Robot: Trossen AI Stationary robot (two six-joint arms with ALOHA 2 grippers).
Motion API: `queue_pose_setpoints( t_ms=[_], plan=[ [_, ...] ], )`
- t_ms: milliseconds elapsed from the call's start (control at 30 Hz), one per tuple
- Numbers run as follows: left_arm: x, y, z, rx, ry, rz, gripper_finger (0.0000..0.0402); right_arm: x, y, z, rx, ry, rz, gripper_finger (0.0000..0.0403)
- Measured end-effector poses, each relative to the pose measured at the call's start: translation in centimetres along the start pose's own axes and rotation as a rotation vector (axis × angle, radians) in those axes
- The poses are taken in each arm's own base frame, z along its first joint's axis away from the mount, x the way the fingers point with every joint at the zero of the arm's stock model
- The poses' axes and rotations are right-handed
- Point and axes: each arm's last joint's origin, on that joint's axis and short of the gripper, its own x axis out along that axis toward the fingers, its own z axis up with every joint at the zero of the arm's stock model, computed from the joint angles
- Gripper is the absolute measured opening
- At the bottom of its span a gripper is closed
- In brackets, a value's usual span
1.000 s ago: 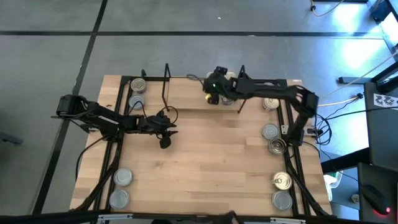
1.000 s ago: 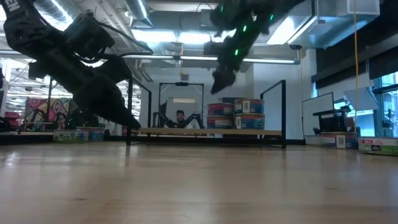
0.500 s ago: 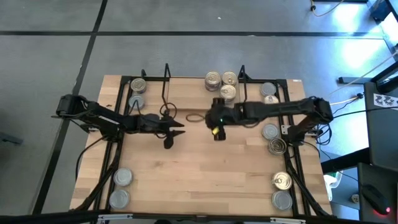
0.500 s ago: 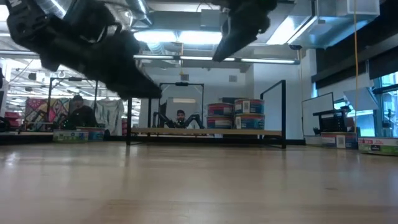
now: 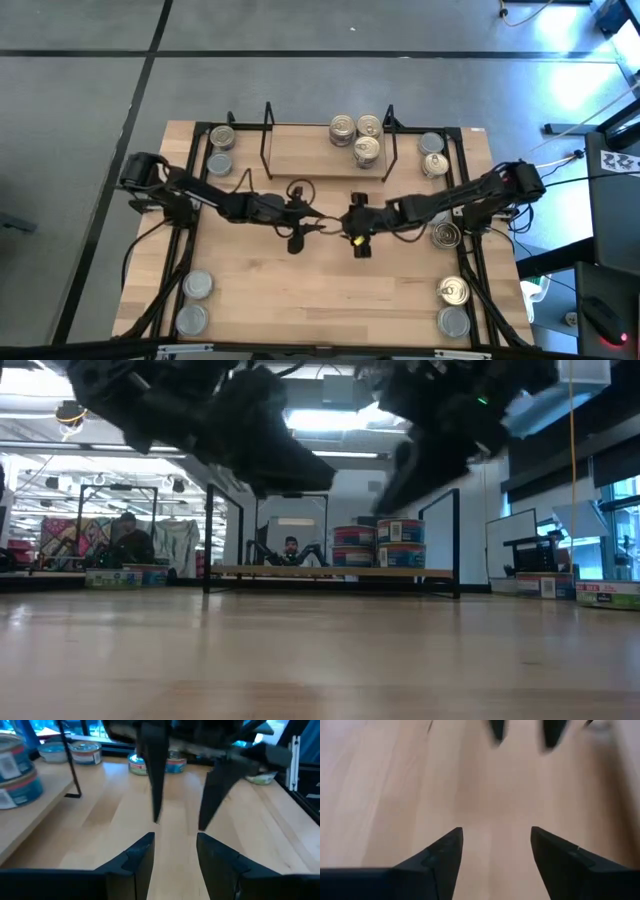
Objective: Stack canned seafood by type on shelf
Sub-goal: Put the green and white tuna can on the shelf
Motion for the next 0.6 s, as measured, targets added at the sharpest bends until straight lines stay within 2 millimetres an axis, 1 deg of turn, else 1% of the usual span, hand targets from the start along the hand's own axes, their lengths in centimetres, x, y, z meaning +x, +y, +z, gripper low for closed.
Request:
queue_pose_setpoints(
  t_ms=[100,233,333,433,600],
  plan=[
    [1.6,-0.5,0.0,-0.002,0.015,-0.005,0.0145,0.3,1.4,-1.6,0.033,0.04,0.021,0.023],
    [4.0,-1.7,-0.2,0.011,0.035,-0.022,0.0145,0.2,3.3,-3.1,0.046,0.063,0.007,0.023],
    [5.8,-2.7,-0.2,0.024,0.035,-0.039,0.0145,0.0,4.7,-3.4,0.035,0.012,0.001,0.023],
    [7.2,-3.5,-0.2,0.029,0.031,-0.053,0.0145,-0.2,5.6,-3.6,0.029,-0.012,-0.022,0.023],
    [8.4,-4.2,-0.1,0.053,0.027,-0.064,0.0145,-0.4,6.2,-2.7,0.048,-0.116,0.001,0.023]
  ],
)
